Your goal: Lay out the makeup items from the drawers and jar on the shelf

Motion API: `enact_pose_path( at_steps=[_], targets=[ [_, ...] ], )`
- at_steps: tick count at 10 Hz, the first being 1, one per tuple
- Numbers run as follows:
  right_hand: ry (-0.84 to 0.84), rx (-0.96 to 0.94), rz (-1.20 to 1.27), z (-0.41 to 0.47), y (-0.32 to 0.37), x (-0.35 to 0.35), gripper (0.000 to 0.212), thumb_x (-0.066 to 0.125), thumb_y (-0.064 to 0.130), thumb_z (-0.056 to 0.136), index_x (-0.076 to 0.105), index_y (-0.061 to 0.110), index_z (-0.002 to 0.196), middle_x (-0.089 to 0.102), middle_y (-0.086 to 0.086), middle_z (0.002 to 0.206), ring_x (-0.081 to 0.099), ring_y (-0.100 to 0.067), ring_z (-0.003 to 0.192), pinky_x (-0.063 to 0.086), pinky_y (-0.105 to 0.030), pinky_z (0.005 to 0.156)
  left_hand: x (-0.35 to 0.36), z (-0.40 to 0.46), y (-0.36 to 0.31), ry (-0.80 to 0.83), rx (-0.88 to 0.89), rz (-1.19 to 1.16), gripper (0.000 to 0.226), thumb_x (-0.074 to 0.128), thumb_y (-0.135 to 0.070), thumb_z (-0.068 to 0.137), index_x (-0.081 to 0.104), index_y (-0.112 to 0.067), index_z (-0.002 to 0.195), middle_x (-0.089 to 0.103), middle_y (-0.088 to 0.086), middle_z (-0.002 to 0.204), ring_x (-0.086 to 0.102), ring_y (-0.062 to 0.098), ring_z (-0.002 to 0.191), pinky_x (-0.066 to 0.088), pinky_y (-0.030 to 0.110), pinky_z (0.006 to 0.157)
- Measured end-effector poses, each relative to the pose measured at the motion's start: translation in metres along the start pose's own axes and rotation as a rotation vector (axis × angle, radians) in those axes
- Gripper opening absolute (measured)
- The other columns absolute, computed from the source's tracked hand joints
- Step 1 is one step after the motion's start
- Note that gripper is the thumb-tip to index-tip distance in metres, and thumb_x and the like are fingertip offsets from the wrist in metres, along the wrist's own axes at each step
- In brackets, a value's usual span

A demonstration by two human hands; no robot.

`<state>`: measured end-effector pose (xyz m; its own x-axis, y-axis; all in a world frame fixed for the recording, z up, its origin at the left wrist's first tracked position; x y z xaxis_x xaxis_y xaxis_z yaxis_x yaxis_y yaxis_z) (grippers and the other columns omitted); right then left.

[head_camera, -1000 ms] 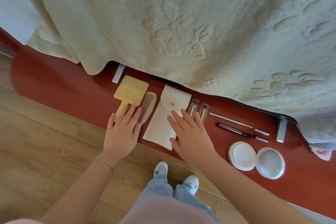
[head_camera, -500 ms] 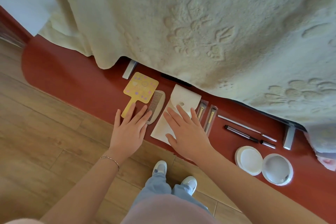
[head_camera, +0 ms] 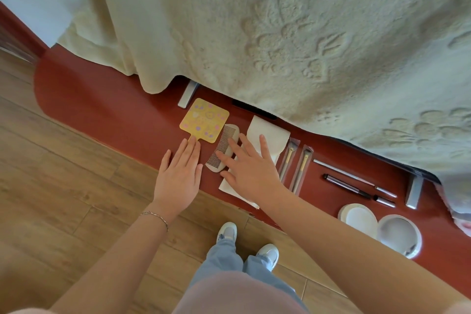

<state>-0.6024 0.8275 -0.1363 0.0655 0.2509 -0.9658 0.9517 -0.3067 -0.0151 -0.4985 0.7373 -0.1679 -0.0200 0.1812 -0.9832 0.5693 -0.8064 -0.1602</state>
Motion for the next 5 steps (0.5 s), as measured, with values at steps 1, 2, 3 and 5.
enact_pose_path(
  at_steps=[1,2,3,5],
  targets=[
    [0.001,0.013,-0.009,0.000,-0.001,0.000,0.052,0.022,0.052,0.096,0.018,0.036,0.145,0.015,-0.004,0.156,0.000,-0.025,0.144,-0.013,-0.057,0.109,0.001,-0.002,0.000,-0.006,0.002,0.003,0.054,0.023,-0.033,0.094,0.038,-0.007,0.139,0.035,0.007,0.148,0.031,0.020,0.136,0.029,0.046,0.107],
    [0.000,0.013,-0.013,0.001,0.000,0.001,0.053,0.022,0.052,0.096,0.017,0.034,0.145,0.015,-0.005,0.156,0.000,-0.025,0.144,-0.013,-0.056,0.109,0.002,-0.003,0.001,-0.014,-0.003,0.011,0.055,0.023,-0.034,0.094,0.037,-0.008,0.140,0.034,0.007,0.148,0.029,0.020,0.137,0.027,0.046,0.107],
    [0.016,0.008,-0.002,0.000,-0.001,0.004,0.053,0.022,0.052,0.096,0.015,0.035,0.146,0.013,-0.005,0.157,-0.001,-0.025,0.144,-0.013,-0.056,0.109,0.001,-0.004,0.000,-0.018,-0.004,0.004,0.056,0.022,-0.036,0.094,0.036,-0.008,0.140,0.033,0.007,0.149,0.028,0.020,0.137,0.025,0.046,0.108],
    [-0.060,-0.036,0.047,-0.015,-0.002,-0.012,0.057,0.028,0.048,0.096,0.016,0.024,0.147,0.015,-0.004,0.156,0.006,-0.025,0.144,0.000,-0.051,0.114,-0.014,-0.007,-0.012,-0.089,0.069,-0.030,0.055,0.026,-0.037,0.093,0.038,-0.009,0.139,0.035,0.006,0.148,0.023,0.019,0.139,0.020,0.047,0.110]
  ],
)
Point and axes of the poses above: each hand's wrist, its own z-axis towards the middle knuckle, its own x-axis out of the palm, y = z × x, the point moved 7 cm from there along z, towards the middle knuckle
